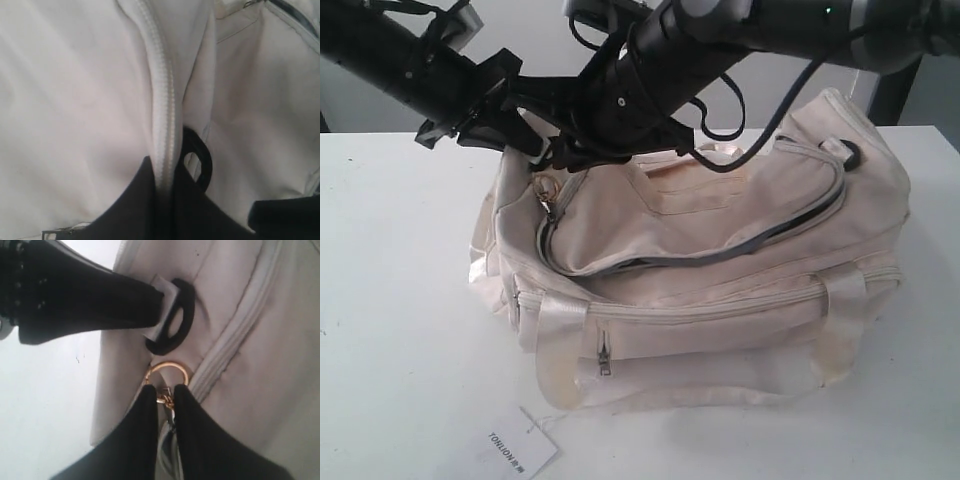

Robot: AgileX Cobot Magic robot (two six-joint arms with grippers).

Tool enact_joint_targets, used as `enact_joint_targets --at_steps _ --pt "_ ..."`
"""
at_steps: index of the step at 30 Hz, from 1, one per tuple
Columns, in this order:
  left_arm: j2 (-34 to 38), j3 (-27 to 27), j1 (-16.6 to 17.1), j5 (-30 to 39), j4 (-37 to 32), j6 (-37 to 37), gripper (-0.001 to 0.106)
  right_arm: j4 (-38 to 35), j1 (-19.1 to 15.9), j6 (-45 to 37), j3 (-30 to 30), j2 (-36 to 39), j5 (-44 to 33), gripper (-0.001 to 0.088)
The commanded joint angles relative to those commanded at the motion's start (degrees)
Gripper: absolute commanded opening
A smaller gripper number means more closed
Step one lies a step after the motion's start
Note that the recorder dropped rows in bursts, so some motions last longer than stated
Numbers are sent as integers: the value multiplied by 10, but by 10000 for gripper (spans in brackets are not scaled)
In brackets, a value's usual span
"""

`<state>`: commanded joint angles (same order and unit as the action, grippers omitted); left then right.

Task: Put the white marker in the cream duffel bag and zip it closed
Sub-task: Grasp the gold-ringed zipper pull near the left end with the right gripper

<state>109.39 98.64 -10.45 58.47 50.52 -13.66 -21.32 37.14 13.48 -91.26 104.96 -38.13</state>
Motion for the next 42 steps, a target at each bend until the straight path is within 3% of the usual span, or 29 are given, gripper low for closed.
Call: enact_joint_targets --at_steps 12,18,21,27,42 --pt "0 0 0 0 0 0 0 -48 1 0 0 28 14 369" --pt "0 0 0 0 0 0 0 -49 1 5 0 43 8 369" --pt "0 0 0 0 -5 0 0 -48 1 17 0 43 -2 316" --pt "0 0 0 -1 -9 0 0 -41 1 36 0 35 -6 12" --pt "0 0 0 -5 -67 -1 0 -31 1 35 0 -15 -37 0"
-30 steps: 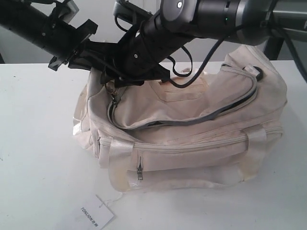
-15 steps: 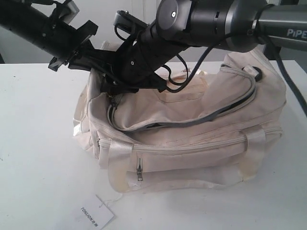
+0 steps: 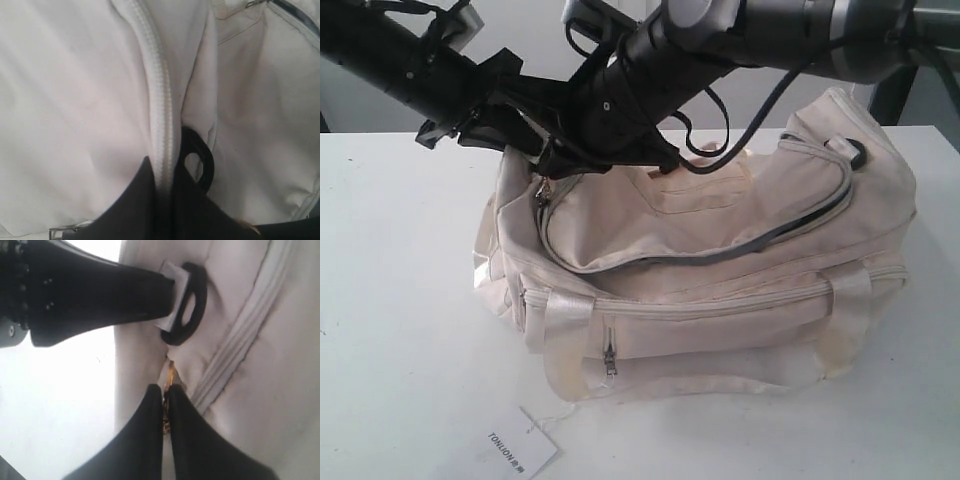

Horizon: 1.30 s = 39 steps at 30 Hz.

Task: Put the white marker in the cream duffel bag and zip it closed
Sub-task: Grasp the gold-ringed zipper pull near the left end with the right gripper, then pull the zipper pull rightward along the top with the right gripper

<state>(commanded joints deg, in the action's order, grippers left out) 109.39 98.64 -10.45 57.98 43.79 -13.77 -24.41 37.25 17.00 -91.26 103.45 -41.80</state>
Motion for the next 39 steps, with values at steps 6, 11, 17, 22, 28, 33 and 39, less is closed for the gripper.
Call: enact_joint_targets --at_steps 6,11,17,22,28,33,39 --pt "0 0 0 3 -13 -28 0 6 0 -27 0 -6 -40 0" --pt "0 0 0 1 -15 -44 0 7 0 -39 0 -6 -58 0" --pt "0 0 0 -16 -55 -44 0 7 0 -54 0 -6 -92 0" --pt "0 0 0 -39 -76 -44 0 7 0 -70 0 -6 -141 0" --pt "0 0 0 -44 -83 -44 0 7 0 -86 0 -6 -161 0" --pt "0 0 0 -45 -90 -44 0 7 0 -96 0 -6 -187 0" --pt "0 0 0 -46 -114 -44 0 1 0 -129 0 -6 -225 0"
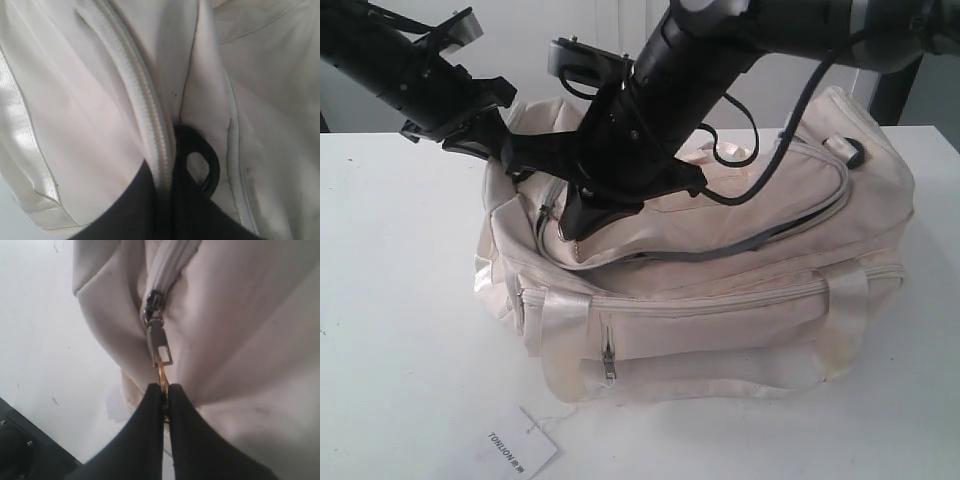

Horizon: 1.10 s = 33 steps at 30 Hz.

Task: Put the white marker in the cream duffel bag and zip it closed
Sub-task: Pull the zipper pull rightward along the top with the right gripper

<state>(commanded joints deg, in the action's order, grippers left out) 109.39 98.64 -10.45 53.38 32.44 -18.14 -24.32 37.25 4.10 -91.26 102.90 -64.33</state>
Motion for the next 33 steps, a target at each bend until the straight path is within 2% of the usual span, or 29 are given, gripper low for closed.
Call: enact_joint_targets --at_steps 6,14,33 --pt "0 0 0 -13 -3 0 0 -17 5 -41 0 0 -53 0" --pt "0 0 0 -19 -20 0 0 -6 5 -67 0 24 -56 0" --pt "0 0 0 -22 -52 -16 0 120 4 -36 1 -51 -56 0"
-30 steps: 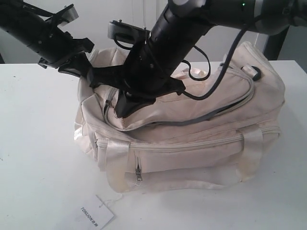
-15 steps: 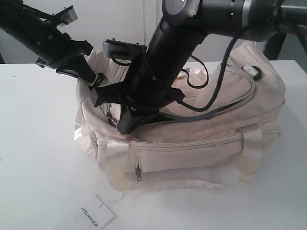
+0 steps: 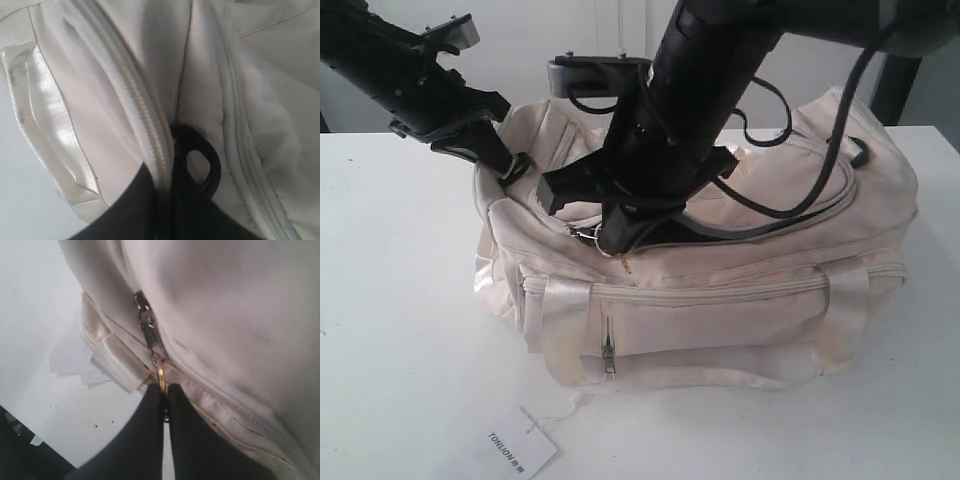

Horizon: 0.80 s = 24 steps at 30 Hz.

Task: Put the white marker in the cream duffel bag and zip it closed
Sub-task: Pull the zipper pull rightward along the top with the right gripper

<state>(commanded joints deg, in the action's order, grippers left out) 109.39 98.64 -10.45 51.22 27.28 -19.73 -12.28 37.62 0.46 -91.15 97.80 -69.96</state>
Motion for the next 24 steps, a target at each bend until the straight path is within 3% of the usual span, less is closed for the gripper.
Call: enact_joint_targets --at_steps 7,16,19,24 --pt "0 0 0 3 -17 0 0 38 0 3 0 -39 0 0" --pt "0 0 0 15 -20 0 1 59 0 20 0 -35 0 0" --pt "-1 0 0 16 -19 4 100 57 0 28 0 -29 1 0" --pt "-8 0 0 36 -11 6 419 54 0 37 0 -18 10 0"
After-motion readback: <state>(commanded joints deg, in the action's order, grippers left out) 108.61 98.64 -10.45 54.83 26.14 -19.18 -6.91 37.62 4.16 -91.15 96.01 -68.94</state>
